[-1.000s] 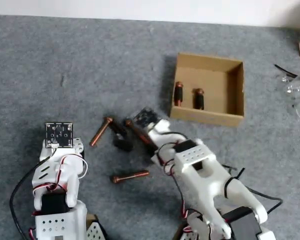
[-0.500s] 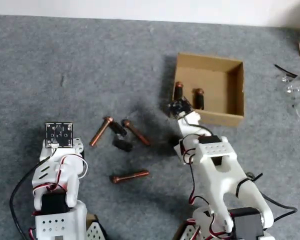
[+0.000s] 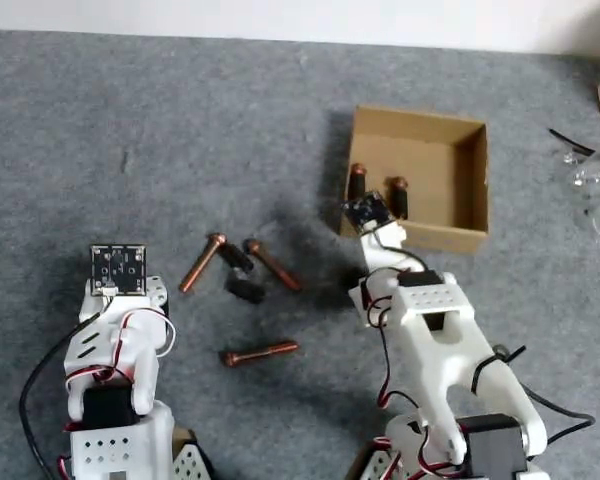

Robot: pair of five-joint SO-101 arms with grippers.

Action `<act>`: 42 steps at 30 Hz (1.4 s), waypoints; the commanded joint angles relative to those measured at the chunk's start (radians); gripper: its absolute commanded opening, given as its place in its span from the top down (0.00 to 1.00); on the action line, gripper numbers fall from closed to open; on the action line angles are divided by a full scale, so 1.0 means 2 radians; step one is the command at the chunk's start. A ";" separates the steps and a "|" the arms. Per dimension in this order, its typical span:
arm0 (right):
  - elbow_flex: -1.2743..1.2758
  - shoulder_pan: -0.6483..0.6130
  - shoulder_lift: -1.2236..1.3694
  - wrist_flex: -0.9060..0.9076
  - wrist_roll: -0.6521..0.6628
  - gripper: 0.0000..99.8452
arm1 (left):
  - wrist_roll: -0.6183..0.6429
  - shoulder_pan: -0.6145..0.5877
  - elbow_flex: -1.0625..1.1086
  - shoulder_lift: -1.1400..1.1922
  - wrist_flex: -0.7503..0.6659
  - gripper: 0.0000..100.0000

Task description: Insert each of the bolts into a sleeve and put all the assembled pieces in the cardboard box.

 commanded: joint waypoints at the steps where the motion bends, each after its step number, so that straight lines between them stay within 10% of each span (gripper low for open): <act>1: -0.035 -0.035 -0.003 0.003 -0.003 0.85 | -0.003 0.000 -0.009 -0.004 -0.012 0.99; 42: 0.027 -0.102 -0.003 -0.040 0.025 0.85 | -0.003 0.000 -0.008 -0.004 -0.012 0.99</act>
